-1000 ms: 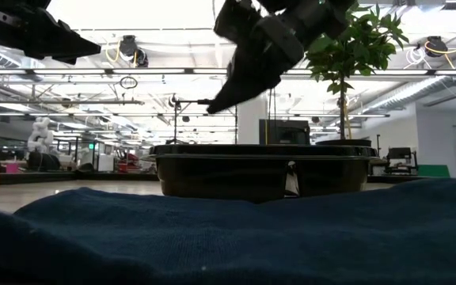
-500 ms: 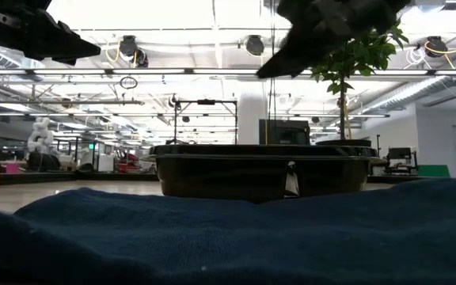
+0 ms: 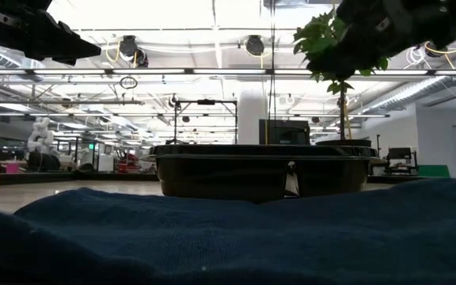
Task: Pick and placing Produce into tupperware
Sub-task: Put the potato into the black container
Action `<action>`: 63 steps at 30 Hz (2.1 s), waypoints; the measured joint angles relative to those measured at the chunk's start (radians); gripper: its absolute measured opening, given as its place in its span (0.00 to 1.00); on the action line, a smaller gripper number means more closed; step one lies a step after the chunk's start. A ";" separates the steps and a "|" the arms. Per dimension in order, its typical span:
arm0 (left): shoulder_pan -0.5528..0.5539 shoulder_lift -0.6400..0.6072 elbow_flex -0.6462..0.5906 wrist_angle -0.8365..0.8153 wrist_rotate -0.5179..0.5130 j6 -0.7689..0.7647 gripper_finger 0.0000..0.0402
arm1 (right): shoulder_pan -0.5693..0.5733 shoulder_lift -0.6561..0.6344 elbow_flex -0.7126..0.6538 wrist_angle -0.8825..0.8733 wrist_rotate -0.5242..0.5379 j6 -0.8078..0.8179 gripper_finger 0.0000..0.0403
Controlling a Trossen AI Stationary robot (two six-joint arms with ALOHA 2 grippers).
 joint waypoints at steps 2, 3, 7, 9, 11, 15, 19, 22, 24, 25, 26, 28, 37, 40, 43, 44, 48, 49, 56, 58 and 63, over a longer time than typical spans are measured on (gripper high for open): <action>0.000 0.000 0.000 0.001 0.000 0.000 0.06 | 0.012 -0.026 -0.041 0.066 0.005 0.016 0.00; 0.000 0.000 0.000 0.000 0.000 0.000 0.06 | 0.023 -0.032 -0.057 0.088 0.023 0.021 0.00; 0.000 0.000 0.000 0.000 0.000 0.000 0.06 | 0.075 -0.040 -0.103 0.093 0.114 0.006 0.00; 0.000 0.000 0.000 0.000 0.000 0.000 0.06 | 0.095 -0.042 -0.117 0.096 0.124 -0.010 0.00; 0.000 0.000 0.000 0.000 0.000 0.000 0.06 | 0.102 -0.061 -0.130 0.094 0.124 -0.019 0.00; 0.000 0.000 0.000 0.000 0.000 0.004 0.06 | 0.056 -0.132 -0.163 0.144 0.070 -0.029 0.00; 0.000 0.000 0.000 -0.001 0.000 0.004 0.06 | -0.016 -0.206 -0.200 0.209 -0.092 -0.015 0.00; 0.000 0.000 0.000 -0.001 0.000 0.003 0.06 | -0.039 -0.253 -0.243 0.253 -0.136 0.004 0.00; 0.000 0.000 0.000 -0.001 0.000 0.002 0.06 | -0.042 -0.280 -0.272 0.277 -0.137 0.018 0.00; 0.000 0.000 0.000 -0.001 0.000 0.001 0.06 | -0.042 -0.295 -0.286 0.289 -0.137 0.026 0.00; 0.000 0.000 0.000 -0.001 0.000 -0.001 0.06 | -0.041 -0.308 -0.300 0.301 -0.137 0.037 0.00; 0.000 0.000 0.000 -0.001 0.000 -0.002 0.06 | -0.041 -0.332 -0.326 0.311 -0.136 0.064 0.00; 0.000 0.000 0.000 -0.001 0.000 -0.002 0.06 | -0.017 -0.398 -0.337 0.206 -0.079 0.105 0.00; 0.000 0.000 0.000 -0.002 0.000 -0.004 0.06 | -0.011 -0.413 -0.337 0.176 -0.074 0.090 0.00; 0.000 0.000 0.000 -0.010 0.000 -0.004 0.06 | -0.011 -0.426 -0.337 0.144 -0.027 0.084 0.00; 0.000 0.000 0.000 -0.011 0.000 -0.004 0.06 | -0.011 -0.429 -0.337 0.129 -0.021 0.079 0.00; 0.000 0.000 0.000 -0.011 0.000 -0.004 0.06 | -0.011 -0.432 -0.337 0.086 -0.024 0.056 0.00; 0.000 0.000 0.000 -0.011 0.000 -0.004 0.06 | -0.011 -0.432 -0.339 0.087 -0.026 0.054 0.00; 0.000 0.000 0.000 -0.011 0.000 0.000 0.06 | -0.010 -0.432 -0.393 0.127 -0.064 0.028 0.00; 0.000 0.000 0.000 -0.011 0.000 0.002 0.06 | -0.010 -0.432 -0.422 0.186 -0.098 0.033 0.00; 0.000 0.000 0.000 -0.011 0.000 0.003 0.06 | -0.010 -0.435 -0.456 0.255 -0.115 0.046 0.00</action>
